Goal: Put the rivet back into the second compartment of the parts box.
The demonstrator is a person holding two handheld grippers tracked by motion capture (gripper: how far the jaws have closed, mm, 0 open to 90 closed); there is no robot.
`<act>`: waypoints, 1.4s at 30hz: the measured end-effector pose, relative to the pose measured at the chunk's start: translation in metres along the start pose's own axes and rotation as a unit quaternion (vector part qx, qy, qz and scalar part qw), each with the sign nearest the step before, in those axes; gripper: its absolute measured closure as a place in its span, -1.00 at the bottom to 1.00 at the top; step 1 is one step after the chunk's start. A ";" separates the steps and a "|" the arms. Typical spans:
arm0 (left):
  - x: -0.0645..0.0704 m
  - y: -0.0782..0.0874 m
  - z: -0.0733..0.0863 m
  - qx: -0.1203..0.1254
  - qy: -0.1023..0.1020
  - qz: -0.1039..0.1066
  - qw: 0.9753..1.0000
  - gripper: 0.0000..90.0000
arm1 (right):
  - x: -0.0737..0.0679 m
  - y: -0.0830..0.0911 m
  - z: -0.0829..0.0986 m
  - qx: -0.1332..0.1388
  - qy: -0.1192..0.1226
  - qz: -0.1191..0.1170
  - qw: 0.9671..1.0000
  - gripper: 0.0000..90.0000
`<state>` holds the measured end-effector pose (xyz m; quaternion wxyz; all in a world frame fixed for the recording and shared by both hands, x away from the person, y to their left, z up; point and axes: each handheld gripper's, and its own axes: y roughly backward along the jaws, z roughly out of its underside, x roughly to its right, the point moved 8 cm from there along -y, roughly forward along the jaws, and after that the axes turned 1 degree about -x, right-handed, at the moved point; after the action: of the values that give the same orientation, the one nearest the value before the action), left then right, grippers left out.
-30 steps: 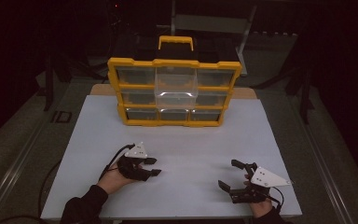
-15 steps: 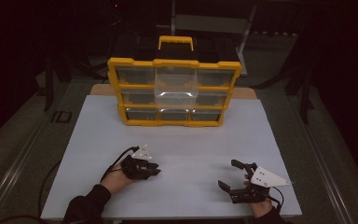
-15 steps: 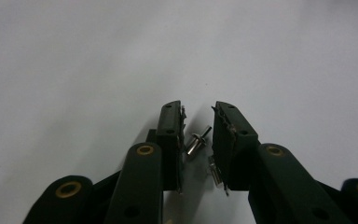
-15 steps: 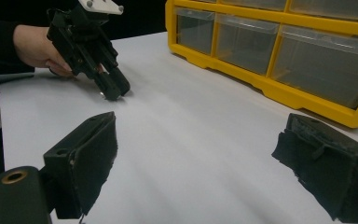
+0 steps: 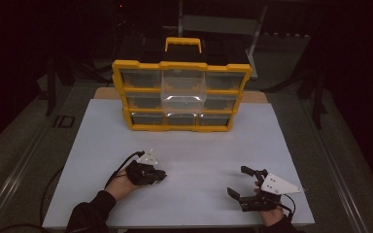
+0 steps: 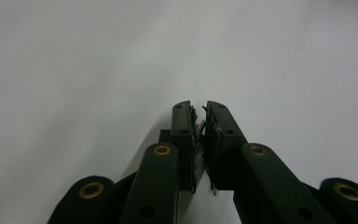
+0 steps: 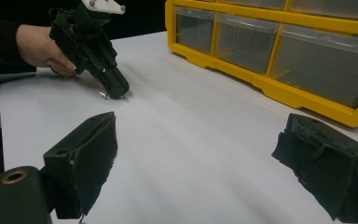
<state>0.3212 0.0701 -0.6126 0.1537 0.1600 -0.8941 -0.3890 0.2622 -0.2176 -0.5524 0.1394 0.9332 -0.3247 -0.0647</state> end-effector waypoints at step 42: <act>-0.017 0.120 -0.078 0.076 -0.026 -0.037 0.996 0.80 | 0.001 0.000 0.000 0.001 -0.003 0.001 1.000 -0.77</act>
<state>0.3479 0.1043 -0.4747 0.1028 0.1941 -0.9182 -0.3297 0.2627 -0.2183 -0.5523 0.1371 0.9331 -0.3257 -0.0672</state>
